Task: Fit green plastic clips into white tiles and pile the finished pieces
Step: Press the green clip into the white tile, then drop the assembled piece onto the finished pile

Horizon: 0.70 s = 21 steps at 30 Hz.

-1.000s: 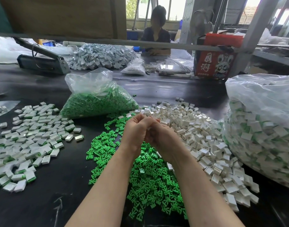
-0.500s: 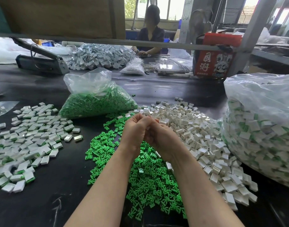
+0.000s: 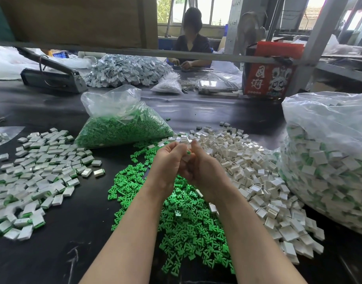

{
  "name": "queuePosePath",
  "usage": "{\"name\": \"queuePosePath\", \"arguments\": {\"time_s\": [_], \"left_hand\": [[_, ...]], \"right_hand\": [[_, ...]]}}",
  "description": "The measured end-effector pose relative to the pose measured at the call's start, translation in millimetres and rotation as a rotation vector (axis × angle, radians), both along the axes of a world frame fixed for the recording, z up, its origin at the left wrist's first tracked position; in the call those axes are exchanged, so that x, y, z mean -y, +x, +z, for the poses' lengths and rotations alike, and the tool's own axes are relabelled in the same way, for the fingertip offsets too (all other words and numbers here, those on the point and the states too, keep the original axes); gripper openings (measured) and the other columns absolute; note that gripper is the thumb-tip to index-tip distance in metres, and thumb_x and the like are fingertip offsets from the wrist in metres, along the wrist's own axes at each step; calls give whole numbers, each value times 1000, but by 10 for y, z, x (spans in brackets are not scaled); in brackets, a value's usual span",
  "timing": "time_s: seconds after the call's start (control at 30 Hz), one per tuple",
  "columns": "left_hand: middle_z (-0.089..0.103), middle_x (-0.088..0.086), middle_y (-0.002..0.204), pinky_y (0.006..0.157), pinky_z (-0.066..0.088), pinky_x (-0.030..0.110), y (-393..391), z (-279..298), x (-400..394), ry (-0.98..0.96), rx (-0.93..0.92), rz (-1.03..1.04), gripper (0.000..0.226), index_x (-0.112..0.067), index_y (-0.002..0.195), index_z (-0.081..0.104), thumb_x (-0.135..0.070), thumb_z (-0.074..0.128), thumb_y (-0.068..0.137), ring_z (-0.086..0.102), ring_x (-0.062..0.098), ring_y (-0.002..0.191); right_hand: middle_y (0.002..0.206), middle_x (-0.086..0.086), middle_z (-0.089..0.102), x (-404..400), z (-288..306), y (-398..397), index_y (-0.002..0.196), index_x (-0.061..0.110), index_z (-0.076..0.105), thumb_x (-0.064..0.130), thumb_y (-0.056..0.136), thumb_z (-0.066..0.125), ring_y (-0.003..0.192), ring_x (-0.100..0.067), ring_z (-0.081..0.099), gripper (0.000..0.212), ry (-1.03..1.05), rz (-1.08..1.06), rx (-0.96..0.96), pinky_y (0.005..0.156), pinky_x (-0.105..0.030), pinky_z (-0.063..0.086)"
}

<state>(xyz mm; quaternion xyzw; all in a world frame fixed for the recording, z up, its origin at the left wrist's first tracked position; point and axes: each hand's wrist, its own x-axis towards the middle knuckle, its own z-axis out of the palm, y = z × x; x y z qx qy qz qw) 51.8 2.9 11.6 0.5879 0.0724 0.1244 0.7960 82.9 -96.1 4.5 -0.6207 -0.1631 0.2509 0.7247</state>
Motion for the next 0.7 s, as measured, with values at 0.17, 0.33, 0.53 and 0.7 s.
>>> {"name": "queuePosePath", "arguments": {"time_s": [0.17, 0.33, 0.53, 0.7], "left_hand": [[64, 4, 63, 46, 48, 28, -54, 6, -97, -83, 29, -158, 7, -5, 81, 59, -11, 61, 79, 58, 16, 51], [70, 5, 74, 47, 51, 24, -63, -12, -159, -160, 53, -168, 12, -6, 89, 66, -11, 67, 78, 65, 12, 57], [75, 12, 93, 71, 57, 27, -56, -30, -267, -141, 50, -165, 24, -8, 95, 66, -16, 73, 74, 74, 18, 79], [76, 8, 94, 86, 53, 35, -143, -101, -672, 269, -73, 169, 30, -14, 94, 66, -26, 81, 72, 72, 24, 92]], "right_hand": [[58, 1, 51, 63, 46, -8, 62, 17, 60, 45, 104, 31, 49, -9, 42, 58, 113, 7, -83, 47, -22, 29], [62, 1, 56, 61, 72, -16, 98, 8, 63, 40, 104, 30, 52, -9, 46, 46, 150, 23, -121, 50, -21, 29], [62, 2, 54, 78, 71, 1, 81, 15, 60, 44, 103, 32, 51, -10, 44, 46, 73, 1, -89, 50, -24, 27], [62, -2, 55, 164, 55, 39, 64, 17, 60, 40, 103, 36, 54, -14, 44, 51, -21, -145, -14, 53, -29, 30]]}}
